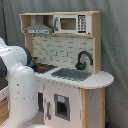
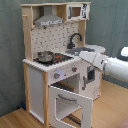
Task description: Play with the kitchen
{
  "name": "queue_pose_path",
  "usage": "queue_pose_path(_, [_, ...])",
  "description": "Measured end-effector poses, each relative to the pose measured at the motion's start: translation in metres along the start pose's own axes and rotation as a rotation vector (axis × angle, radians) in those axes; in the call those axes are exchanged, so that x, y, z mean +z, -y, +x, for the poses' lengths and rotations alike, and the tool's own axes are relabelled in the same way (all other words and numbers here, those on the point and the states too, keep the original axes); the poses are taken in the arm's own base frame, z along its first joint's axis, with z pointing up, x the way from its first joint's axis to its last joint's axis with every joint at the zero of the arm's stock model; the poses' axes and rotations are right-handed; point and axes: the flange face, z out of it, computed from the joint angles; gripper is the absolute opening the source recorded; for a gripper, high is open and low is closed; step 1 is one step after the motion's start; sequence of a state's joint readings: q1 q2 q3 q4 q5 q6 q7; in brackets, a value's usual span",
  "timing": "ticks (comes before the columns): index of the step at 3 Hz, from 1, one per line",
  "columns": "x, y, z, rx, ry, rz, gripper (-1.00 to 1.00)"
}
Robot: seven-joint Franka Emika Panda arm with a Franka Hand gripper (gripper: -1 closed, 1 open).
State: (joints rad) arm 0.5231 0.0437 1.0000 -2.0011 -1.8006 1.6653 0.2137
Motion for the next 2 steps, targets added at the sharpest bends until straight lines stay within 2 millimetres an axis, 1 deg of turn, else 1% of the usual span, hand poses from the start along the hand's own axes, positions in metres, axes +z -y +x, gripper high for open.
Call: queue_pose_path(2, [-0.021, 0.011, 0.011, 0.175, -0.103, 0.026, 1.0])
